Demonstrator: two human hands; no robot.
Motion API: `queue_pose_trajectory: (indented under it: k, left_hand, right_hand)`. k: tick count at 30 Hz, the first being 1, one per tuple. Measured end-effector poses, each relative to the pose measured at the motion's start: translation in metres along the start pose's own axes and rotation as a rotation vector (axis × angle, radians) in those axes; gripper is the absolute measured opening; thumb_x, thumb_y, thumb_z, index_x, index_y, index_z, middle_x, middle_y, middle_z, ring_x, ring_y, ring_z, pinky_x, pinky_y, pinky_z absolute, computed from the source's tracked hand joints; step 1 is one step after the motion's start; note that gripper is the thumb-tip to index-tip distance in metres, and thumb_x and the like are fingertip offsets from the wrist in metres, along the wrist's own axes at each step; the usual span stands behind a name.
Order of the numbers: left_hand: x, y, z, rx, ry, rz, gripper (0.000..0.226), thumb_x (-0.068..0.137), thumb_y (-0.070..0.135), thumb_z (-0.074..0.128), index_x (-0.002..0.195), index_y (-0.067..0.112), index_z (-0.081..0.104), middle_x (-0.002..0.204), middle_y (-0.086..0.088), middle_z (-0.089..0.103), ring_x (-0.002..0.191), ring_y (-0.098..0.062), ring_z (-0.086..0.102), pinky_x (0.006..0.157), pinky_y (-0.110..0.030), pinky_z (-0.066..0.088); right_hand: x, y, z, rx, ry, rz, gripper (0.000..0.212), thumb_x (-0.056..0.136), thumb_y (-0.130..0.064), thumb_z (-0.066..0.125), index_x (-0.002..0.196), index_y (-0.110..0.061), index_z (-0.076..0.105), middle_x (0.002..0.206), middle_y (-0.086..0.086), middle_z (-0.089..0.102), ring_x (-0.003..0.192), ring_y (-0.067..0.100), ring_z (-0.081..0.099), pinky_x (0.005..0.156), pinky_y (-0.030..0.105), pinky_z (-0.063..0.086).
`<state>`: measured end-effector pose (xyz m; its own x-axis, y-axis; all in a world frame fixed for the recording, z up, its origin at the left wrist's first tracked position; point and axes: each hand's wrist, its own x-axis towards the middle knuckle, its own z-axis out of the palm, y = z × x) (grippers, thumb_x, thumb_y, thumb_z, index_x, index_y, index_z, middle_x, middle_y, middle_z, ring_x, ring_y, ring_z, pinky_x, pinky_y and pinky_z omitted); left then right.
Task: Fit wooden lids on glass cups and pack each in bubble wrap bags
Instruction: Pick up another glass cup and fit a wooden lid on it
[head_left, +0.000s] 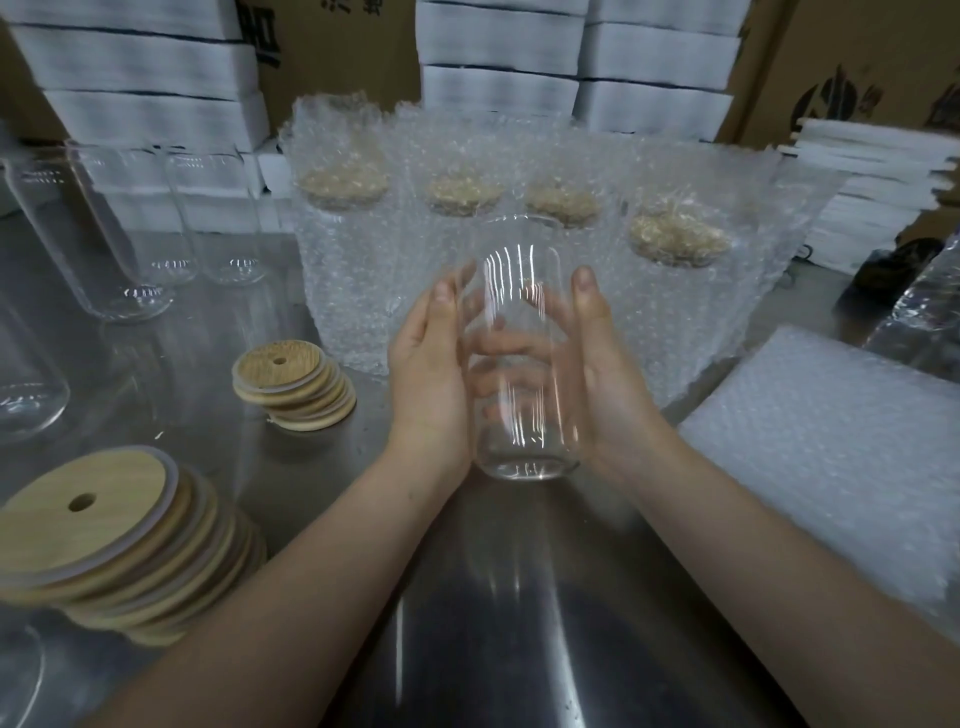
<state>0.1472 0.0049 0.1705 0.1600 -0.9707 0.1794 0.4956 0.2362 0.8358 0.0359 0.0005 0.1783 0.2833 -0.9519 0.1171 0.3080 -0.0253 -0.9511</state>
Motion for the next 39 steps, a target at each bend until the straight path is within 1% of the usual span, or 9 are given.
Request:
queue_pose_trajectory:
  k: [6, 8, 11, 15, 19, 23, 29, 34, 39]
  left_hand:
    - [-0.019, -0.001, 0.018, 0.213, -0.047, 0.115, 0.057, 0.086, 0.059, 0.056, 0.128, 0.021, 0.053, 0.118, 0.004, 0.066, 0.102, -0.012, 0.07, 0.08, -0.034, 0.06]
    - [-0.022, -0.003, 0.022, 0.264, -0.045, 0.174, 0.076, 0.073, 0.058, 0.067, 0.135, 0.023, 0.04, 0.129, -0.002, 0.057, 0.104, -0.011, 0.068, 0.074, -0.025, 0.058]
    - [-0.023, -0.003, 0.022, 0.36, -0.015, 0.218, 0.08, 0.063, 0.069, 0.063, 0.13, 0.032, 0.04, 0.121, -0.003, 0.061, 0.101, -0.015, 0.069, 0.084, -0.039, 0.059]
    - [-0.022, -0.003, 0.019, 0.355, 0.004, 0.197, 0.072, 0.069, 0.076, 0.052, 0.127, 0.032, 0.05, 0.11, 0.004, 0.068, 0.098, -0.019, 0.071, 0.08, -0.039, 0.059]
    - [-0.019, 0.002, 0.015, 0.156, -0.048, 0.048, 0.062, 0.078, 0.073, 0.041, 0.12, 0.032, 0.057, 0.112, -0.003, 0.069, 0.083, -0.024, 0.075, 0.06, -0.034, 0.06]
    - [-0.01, 0.001, 0.01, -0.018, -0.107, -0.126, 0.055, 0.096, 0.062, 0.03, 0.124, 0.024, 0.059, 0.11, -0.003, 0.075, 0.095, -0.029, 0.073, 0.077, -0.044, 0.061]
    - [0.003, -0.001, -0.003, -0.024, -0.071, -0.1, 0.039, 0.104, 0.043, 0.034, 0.116, 0.022, 0.064, 0.097, 0.007, 0.077, 0.089, -0.012, 0.073, 0.086, -0.042, 0.057]
    - [-0.001, 0.0, 0.0, 0.047, 0.086, -0.007, 0.034, 0.103, 0.035, 0.046, 0.112, 0.011, 0.068, 0.107, -0.001, 0.075, 0.095, -0.019, 0.073, 0.078, -0.041, 0.061]
    - [-0.017, 0.001, 0.017, 0.125, -0.014, 0.044, 0.042, 0.095, 0.051, 0.047, 0.112, 0.016, 0.063, 0.103, -0.001, 0.074, 0.094, -0.017, 0.072, 0.083, -0.043, 0.06]
  right_hand:
    - [0.003, 0.001, 0.005, -0.21, 0.211, -0.231, 0.056, 0.082, -0.058, 0.047, 0.111, -0.012, 0.061, 0.094, 0.016, 0.071, 0.071, 0.021, 0.065, 0.061, 0.03, 0.049]
    - [0.002, 0.003, 0.006, -0.269, 0.247, -0.309, 0.044, 0.085, -0.056, 0.046, 0.106, -0.019, 0.058, 0.089, -0.002, 0.072, 0.077, 0.017, 0.066, 0.06, 0.024, 0.052]
    - [-0.002, 0.006, 0.004, -0.332, 0.256, -0.367, 0.035, 0.093, -0.054, 0.039, 0.099, -0.022, 0.052, 0.081, -0.021, 0.069, 0.07, -0.002, 0.067, 0.055, 0.011, 0.05]
    - [0.001, 0.004, 0.004, -0.263, 0.256, -0.261, 0.053, 0.086, -0.065, 0.034, 0.106, -0.019, 0.05, 0.101, 0.012, 0.065, 0.063, 0.007, 0.069, 0.05, 0.018, 0.049]
    - [0.003, -0.002, -0.002, -0.194, 0.335, -0.196, 0.046, 0.101, -0.055, 0.029, 0.108, -0.018, 0.057, 0.084, 0.003, 0.058, 0.05, 0.006, 0.062, 0.044, 0.021, 0.048]
    - [0.002, -0.005, -0.01, -0.094, 0.295, -0.155, 0.037, 0.104, -0.043, 0.039, 0.092, -0.017, 0.063, 0.066, -0.002, 0.062, 0.047, 0.007, 0.058, 0.042, 0.02, 0.044]
    - [0.001, 0.0, -0.002, 0.077, 0.049, 0.003, 0.063, 0.09, -0.067, 0.033, 0.122, -0.021, 0.063, 0.11, 0.015, 0.073, 0.104, 0.025, 0.07, 0.094, 0.046, 0.055]
    - [-0.001, -0.004, -0.002, 0.01, 0.027, 0.007, 0.075, 0.072, -0.073, 0.041, 0.12, -0.02, 0.063, 0.101, 0.014, 0.075, 0.089, 0.028, 0.073, 0.073, 0.044, 0.06]
    - [-0.002, -0.006, 0.002, -0.116, 0.218, -0.139, 0.071, 0.078, -0.075, 0.048, 0.113, -0.016, 0.064, 0.089, 0.013, 0.075, 0.067, 0.024, 0.07, 0.063, 0.038, 0.058]
